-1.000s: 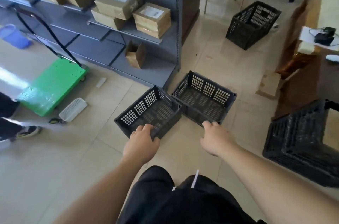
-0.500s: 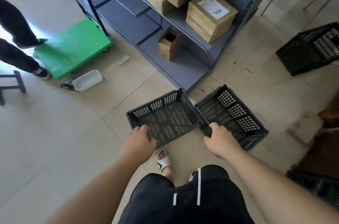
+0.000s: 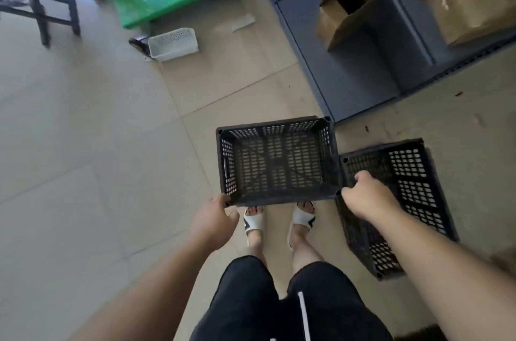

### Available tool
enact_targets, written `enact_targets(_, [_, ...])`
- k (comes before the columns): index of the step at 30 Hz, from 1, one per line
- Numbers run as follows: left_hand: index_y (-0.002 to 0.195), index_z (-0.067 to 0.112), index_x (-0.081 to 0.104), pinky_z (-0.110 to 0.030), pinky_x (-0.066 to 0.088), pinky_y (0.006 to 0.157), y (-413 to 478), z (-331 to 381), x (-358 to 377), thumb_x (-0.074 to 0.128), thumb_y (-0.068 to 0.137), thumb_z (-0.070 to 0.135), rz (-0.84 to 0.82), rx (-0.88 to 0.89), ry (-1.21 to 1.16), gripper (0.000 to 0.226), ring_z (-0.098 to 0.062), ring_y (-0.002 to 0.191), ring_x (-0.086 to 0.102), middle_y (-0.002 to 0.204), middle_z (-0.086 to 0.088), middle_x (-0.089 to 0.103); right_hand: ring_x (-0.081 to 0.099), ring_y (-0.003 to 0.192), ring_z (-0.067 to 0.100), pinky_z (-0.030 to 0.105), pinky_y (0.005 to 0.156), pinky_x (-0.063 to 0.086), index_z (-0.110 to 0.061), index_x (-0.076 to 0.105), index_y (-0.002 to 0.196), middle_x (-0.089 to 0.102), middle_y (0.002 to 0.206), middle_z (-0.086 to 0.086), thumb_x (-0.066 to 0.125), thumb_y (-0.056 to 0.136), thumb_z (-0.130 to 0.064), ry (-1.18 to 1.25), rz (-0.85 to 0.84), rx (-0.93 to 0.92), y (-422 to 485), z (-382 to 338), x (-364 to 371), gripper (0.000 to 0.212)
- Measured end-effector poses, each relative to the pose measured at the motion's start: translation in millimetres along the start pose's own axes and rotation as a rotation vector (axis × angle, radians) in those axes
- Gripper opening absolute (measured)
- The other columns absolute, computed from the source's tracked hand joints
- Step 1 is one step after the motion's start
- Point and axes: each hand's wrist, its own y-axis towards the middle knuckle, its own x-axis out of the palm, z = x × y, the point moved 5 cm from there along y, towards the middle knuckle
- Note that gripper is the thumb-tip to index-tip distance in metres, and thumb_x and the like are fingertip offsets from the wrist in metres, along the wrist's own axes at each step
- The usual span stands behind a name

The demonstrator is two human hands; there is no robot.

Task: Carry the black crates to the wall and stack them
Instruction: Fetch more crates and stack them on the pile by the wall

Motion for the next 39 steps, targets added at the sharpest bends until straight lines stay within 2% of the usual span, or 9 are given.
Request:
enact_targets(7, [0.127,0.016,0.060,-0.036,0.054,0.073,121,-29,58,0.057,0.099,0.028,0.011,-0.148,-0.096,0.030,-0.027,0.090,0.065,0.112,-0.003,0.067,0.058,0.119,0.039,0.044,0.092,0.053,-0.012,0.039,0.148,0.057,0.138,0.018,0.051,0.098,-0.031,-0.040,-0.041,0.001,140,-19,62,0.055])
enact_targets(10, [0.133,0.015,0.057,-0.033,0.049,0.076,183,-39,79,0.055,0.098,0.025,0.025,-0.166,-0.094,0.036,-0.029,0.097,0.065,0.124,-0.008,0.069,0.060,0.116,0.039,0.043,0.089,0.053,-0.010,0.040,0.147,0.059,0.135,0.019,0.051,0.098,-0.031,-0.022,-0.034,0.012,196,-18,92,0.054])
enact_targets(14, [0.136,0.013,0.056,-0.032,0.051,0.071,256,-56,98,0.055,0.098,0.024,0.069,-0.212,-0.179,0.039,-0.029,0.093,0.069,0.125,-0.008,0.068,0.059,0.120,0.041,0.042,0.087,0.048,-0.008,0.041,0.147,0.056,0.139,0.021,0.053,0.099,-0.032,-0.012,0.034,0.033,257,-13,120,0.055])
enact_targets(17, [0.137,0.012,0.056,-0.040,0.054,0.089,298,-71,106,0.056,0.096,0.026,0.133,-0.258,-0.186,0.043,-0.031,0.105,0.066,0.128,-0.009,0.067,0.057,0.122,0.043,0.043,0.085,0.046,-0.008,0.041,0.145,0.052,0.143,0.021,0.055,0.098,-0.033,0.009,0.094,0.039,297,-11,133,0.055])
enact_targets(21, [0.115,0.017,0.054,-0.045,0.057,0.088,344,-91,114,0.058,0.093,0.023,0.251,-0.279,-0.239,0.023,-0.031,0.098,0.065,0.111,-0.007,0.065,0.049,0.132,0.046,0.049,0.101,0.045,-0.006,0.036,0.148,0.045,0.149,0.023,0.057,0.098,-0.034,0.010,0.190,0.048,344,-12,142,0.060])
enact_targets(26, [0.129,0.015,0.052,-0.041,0.053,0.086,391,-119,128,0.055,0.097,0.035,0.355,-0.342,-0.381,0.038,-0.028,0.101,0.061,0.116,-0.004,0.061,0.052,0.130,0.047,0.050,0.108,0.042,-0.002,0.040,0.139,0.056,0.140,0.026,0.051,0.101,-0.033,-0.050,0.191,0.077,392,-14,161,0.050])
enact_targets(29, [0.123,0.017,0.057,-0.043,0.055,0.090,414,-136,143,0.044,0.096,0.047,0.322,-0.390,-0.487,0.042,-0.028,0.100,0.068,0.112,-0.005,0.070,0.053,0.130,0.044,0.049,0.122,0.025,0.000,0.042,0.137,0.060,0.134,0.029,0.048,0.104,-0.030,-0.088,0.229,0.106,413,-13,167,0.045])
enact_targets(32, [0.111,0.015,0.057,-0.038,0.053,0.079,424,-146,154,0.040,0.100,0.049,0.320,-0.411,-0.579,0.040,-0.022,0.085,0.071,0.095,-0.004,0.072,0.051,0.134,0.041,0.044,0.126,0.011,-0.001,0.042,0.139,0.061,0.133,0.029,0.050,0.102,-0.018,-0.134,0.226,0.142,422,-12,168,0.041])
enact_targets(39, [0.090,0.019,0.057,-0.049,0.058,0.089,398,-152,132,0.042,0.097,0.056,0.349,-0.447,-0.571,0.040,-0.032,0.086,0.070,0.086,-0.005,0.068,0.049,0.132,0.047,0.048,0.114,0.037,0.000,0.044,0.134,0.056,0.138,0.030,0.049,0.102,-0.013,-0.034,0.251,0.072,389,-25,152,0.034])
